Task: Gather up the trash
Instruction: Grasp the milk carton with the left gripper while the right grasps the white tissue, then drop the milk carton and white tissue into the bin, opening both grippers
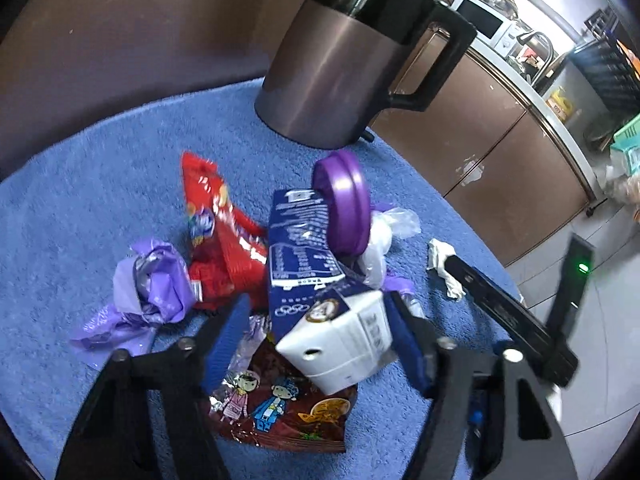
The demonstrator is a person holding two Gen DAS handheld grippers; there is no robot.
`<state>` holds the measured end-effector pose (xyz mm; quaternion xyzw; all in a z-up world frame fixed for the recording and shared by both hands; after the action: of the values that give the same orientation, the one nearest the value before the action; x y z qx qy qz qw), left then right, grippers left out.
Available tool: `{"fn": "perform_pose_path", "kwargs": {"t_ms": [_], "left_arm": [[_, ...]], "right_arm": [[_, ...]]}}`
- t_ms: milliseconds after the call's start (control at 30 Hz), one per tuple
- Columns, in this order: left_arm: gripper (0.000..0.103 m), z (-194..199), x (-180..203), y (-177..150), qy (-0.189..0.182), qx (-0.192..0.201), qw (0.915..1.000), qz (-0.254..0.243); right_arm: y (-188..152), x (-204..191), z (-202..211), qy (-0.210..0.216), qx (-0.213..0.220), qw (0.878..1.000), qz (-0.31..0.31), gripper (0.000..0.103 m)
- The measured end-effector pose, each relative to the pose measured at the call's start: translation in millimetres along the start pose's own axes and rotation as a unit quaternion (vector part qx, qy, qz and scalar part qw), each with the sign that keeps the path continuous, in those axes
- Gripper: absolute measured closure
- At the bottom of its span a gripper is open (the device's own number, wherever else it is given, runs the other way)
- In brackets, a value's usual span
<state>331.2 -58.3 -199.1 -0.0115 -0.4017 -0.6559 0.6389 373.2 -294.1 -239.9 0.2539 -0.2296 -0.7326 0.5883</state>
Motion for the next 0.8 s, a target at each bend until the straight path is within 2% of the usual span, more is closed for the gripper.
{"fn": "perform_pose_path", "kwargs": {"t_ms": [33,133,200,267,333,500,633,800], "left_arm": [[0.054,-1.3,-0.6,-0.5,-0.002,-0.002,1.0000,0.003],[0.064,-3.0,-2.7,-4.9,-0.009,-0.007,0.9999,0.012],[0.070,-1.7,-3.8,-8.9,-0.014,-0.006,0.9997,0.017],[0.070,2.7,-2.8,-13.9,-0.022,-0.003,0.9996,0.018],[0.070,9.8,-1.7,-16.1,-0.024,0.002,0.9997,0.011],[0.070,38.8,3.8,-21.2,-0.028,0.022,0.9994,0.000],[0.070,72.0,9.1,-23.4,-0.037,0.044,0.9983,-0.009],[0.070,116.5,39.6,-31.2,-0.052,0.071,0.9950,-0.049]], "right_arm": [[0.7,1.6,-5.8,-0.003,-0.005,1.000,-0.003,0.043],[1.5,4.7,-19.3,0.000,-0.023,1.000,-0.011,0.051],[2.0,5.4,-20.6,-0.004,-0.028,1.000,-0.007,0.064],[0.0,6.1,-18.4,-0.009,-0.027,1.000,0.000,0.084],[-6.0,5.8,-11.7,-0.004,-0.025,1.000,0.006,0.089],[-18.2,2.7,26.4,0.001,-0.001,1.000,0.025,0.090],[-30.7,-2.5,81.7,0.014,0.034,0.999,0.033,0.090],[-46.2,7.2,153.6,0.025,0.080,0.996,0.025,0.090]]}}
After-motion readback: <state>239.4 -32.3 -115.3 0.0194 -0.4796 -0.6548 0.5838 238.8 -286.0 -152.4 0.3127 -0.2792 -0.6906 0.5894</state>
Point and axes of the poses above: each gripper's, at about its wrist camera, not at the fingertips, and z roughly against the way its jaws point, x to its right, y to its top, the point moved 6 cm from there along -z, roughly the way its jaws point, and after that the axes turned 11 degrees about -y, right-handed, at the moved point
